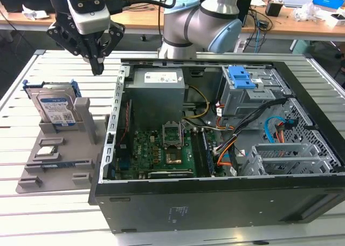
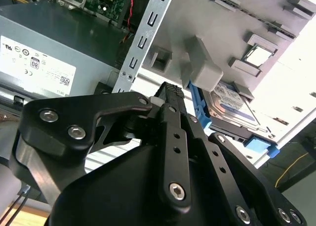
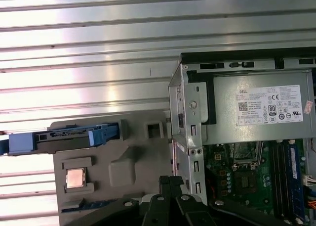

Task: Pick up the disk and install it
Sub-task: 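Reach for the disk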

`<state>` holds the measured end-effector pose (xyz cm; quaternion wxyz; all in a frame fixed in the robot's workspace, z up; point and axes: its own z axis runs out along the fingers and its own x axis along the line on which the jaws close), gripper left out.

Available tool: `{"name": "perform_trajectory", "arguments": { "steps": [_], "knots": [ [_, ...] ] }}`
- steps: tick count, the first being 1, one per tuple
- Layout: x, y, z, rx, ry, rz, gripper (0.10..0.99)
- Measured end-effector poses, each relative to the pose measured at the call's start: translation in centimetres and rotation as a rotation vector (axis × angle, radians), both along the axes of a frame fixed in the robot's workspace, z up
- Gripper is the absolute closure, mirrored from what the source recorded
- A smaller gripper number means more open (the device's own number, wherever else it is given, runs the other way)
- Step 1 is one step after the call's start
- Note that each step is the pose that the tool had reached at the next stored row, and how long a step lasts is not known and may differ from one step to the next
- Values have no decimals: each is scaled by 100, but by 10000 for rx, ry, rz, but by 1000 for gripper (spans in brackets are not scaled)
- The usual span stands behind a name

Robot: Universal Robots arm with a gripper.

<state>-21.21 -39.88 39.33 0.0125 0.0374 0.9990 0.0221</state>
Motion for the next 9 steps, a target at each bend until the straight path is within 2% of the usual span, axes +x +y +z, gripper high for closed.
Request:
{"name": "perform_trajectory", "arguments": {
  "steps": [9],
  "knots": [
    [-110, 0, 0, -1, 0, 0, 980]
  ]
}}
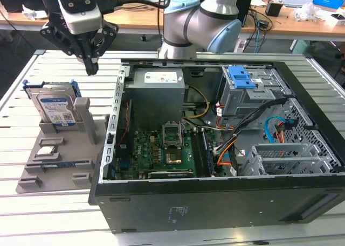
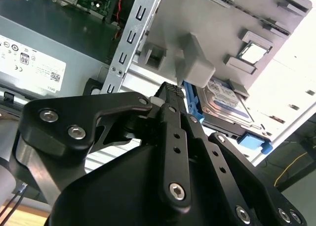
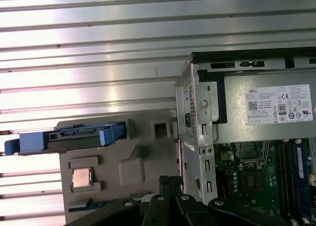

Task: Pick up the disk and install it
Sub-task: 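Reach for the disk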

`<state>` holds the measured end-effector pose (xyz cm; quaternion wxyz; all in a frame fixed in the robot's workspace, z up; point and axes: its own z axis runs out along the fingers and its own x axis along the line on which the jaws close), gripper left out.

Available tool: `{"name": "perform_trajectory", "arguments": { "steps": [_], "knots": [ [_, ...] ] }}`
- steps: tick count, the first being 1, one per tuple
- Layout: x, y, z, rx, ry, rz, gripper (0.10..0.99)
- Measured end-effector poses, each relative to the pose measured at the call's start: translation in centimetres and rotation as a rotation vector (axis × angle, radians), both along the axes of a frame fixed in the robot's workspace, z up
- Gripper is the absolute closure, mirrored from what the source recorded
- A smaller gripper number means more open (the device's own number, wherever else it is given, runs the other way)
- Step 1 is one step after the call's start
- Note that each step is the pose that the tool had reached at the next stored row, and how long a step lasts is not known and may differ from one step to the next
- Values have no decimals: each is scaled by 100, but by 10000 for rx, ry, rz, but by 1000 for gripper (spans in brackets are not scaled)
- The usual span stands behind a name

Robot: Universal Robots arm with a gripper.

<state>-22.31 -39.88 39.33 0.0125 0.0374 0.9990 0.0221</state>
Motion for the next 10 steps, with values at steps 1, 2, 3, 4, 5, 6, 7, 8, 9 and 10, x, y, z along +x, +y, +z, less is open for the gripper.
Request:
{"name": "perform_trajectory", "arguments": {
  "steps": [1, 2, 3, 4, 5, 6, 7, 8, 9, 10],
  "knots": [
    [-10, 0, 0, 0, 0, 0, 980],
    [-20, 0, 0, 0, 0, 0, 980],
    [-38, 0, 0, 1, -1, 1, 980],
    [-46, 0, 0, 0, 0, 0, 980],
    [-54, 0, 0, 1, 0, 0, 980],
    [-67, 0, 0, 0, 0, 1, 980],
    [-81, 0, 0, 0, 0, 0, 980],
    [-91, 0, 0, 0, -1, 0, 980],
    [-100, 0, 0, 1, -1, 0, 980],
    [-114, 0, 0, 1, -1, 0, 980]
  ]
}}
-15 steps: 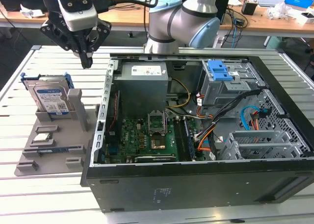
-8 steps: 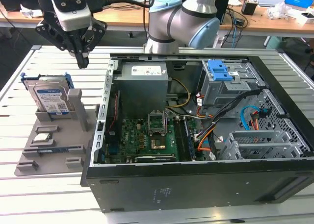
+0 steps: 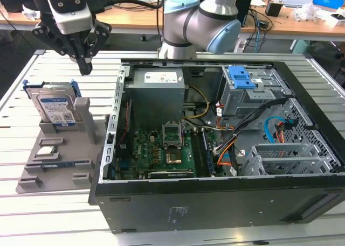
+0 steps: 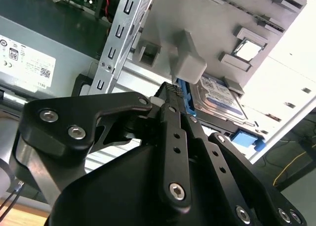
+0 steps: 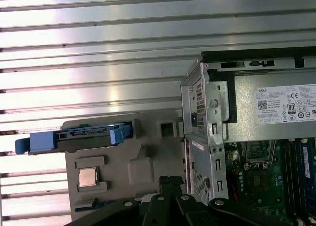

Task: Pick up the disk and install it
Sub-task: 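Reach for the disk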

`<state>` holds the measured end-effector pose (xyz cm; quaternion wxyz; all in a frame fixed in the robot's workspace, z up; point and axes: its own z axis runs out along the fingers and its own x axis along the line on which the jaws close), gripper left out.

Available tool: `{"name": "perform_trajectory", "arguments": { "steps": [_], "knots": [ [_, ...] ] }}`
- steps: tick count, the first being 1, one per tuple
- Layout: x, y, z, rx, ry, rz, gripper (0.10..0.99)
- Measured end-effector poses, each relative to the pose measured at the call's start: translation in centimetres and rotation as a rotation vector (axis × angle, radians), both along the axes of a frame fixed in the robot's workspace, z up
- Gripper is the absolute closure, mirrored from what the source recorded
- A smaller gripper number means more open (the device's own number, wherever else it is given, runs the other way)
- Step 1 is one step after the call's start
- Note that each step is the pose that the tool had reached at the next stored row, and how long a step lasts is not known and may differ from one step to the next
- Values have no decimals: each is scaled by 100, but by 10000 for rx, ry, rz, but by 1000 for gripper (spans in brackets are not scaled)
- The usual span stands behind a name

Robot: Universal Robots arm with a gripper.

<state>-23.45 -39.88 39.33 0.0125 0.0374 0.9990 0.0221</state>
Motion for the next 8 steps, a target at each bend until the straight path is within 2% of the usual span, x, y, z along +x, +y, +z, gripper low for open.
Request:
{"name": "perform_trajectory", "arguments": {
  "steps": [8],
  "knots": [
    [-73, 0, 0, 0, 0, 0, 980]
  ]
}}
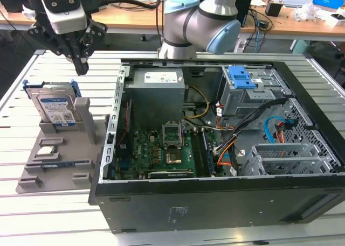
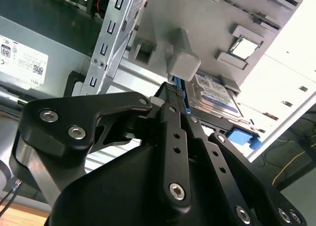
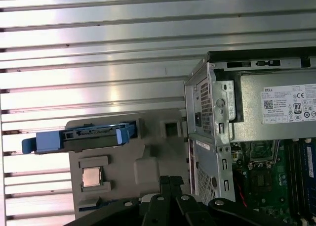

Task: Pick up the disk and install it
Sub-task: 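Reach for the disk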

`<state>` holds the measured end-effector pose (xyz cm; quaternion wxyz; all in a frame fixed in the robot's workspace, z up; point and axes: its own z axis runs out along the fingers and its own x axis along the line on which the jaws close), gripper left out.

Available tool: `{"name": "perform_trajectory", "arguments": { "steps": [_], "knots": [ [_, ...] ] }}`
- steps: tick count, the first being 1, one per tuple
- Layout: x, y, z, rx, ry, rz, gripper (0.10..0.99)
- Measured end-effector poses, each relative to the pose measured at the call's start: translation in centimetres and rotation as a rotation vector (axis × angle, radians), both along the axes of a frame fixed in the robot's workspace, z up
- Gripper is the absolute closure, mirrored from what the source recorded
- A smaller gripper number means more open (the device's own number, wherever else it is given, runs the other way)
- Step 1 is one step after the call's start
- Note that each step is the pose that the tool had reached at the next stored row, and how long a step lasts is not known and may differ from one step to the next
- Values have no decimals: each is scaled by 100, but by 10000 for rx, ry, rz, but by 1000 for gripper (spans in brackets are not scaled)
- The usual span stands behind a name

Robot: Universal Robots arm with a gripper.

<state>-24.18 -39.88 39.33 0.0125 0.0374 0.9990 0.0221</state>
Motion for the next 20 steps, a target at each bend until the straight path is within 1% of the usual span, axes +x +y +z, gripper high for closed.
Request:
{"name": "perform_trajectory", "arguments": {
  "steps": [5, 20],
  "knots": [
    [-64, 0, 0, 0, 0, 1, 980],
    [-212, 0, 0, 1, -1, 1, 980]
  ]
}}
